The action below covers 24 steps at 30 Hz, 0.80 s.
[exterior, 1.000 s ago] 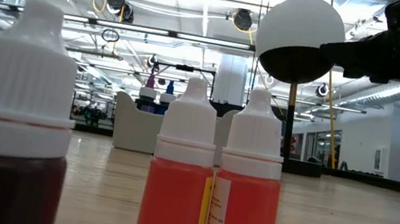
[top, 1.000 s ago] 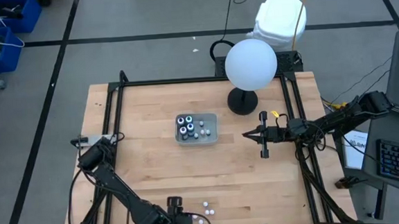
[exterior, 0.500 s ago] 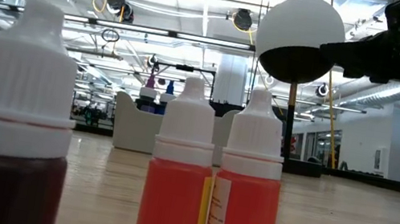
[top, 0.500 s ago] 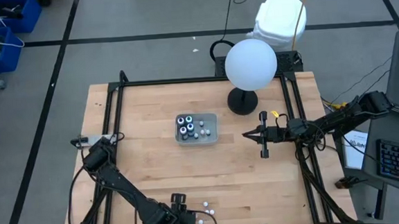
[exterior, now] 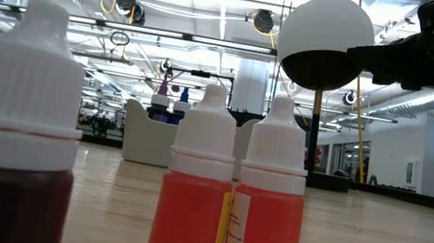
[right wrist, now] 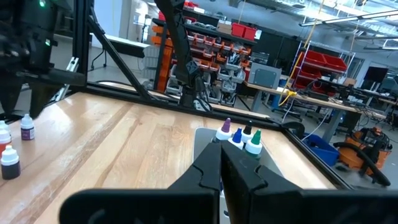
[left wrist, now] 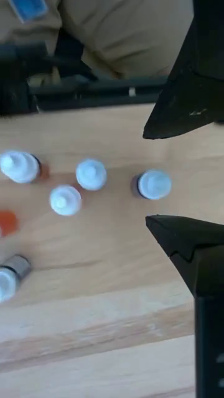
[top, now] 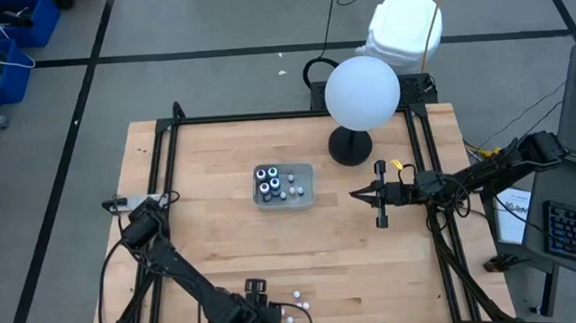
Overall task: Pick & Place food coloring
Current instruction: Put the small purple food coloring bottle into the gray bin
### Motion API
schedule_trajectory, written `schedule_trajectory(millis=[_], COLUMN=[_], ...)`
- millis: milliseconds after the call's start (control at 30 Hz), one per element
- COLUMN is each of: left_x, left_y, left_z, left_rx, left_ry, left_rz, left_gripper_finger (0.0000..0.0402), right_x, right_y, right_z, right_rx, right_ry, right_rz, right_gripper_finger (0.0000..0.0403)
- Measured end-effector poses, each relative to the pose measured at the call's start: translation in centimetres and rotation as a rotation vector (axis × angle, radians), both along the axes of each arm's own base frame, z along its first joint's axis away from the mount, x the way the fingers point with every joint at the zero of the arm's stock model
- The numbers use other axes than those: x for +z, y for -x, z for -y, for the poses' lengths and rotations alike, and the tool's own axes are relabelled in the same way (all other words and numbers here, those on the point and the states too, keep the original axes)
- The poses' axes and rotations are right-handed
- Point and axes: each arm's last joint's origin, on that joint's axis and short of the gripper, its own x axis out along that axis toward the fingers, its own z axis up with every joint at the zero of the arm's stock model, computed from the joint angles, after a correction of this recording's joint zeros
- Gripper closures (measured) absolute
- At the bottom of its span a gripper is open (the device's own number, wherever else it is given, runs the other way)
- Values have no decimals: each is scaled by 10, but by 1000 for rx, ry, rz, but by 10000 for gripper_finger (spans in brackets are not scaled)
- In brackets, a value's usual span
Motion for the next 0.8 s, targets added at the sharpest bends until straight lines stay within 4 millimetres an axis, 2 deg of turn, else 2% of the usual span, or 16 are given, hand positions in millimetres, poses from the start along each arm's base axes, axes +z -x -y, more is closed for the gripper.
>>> schedule_trajectory(millis=[200, 800], left_x=[-9, -9], left_y=[2, 2], left_z=[-2, -2], left_rx=[14, 6], left_ry=[-7, -9], left_rz=[-12, -10], left_gripper_finger=[187, 188], right_x=[0, 0], right_y=[0, 0], right_z=[0, 0], right_rx=[0, -1], right_ry=[0, 0], right_rz=[0, 0], right_gripper_finger=[403, 403])
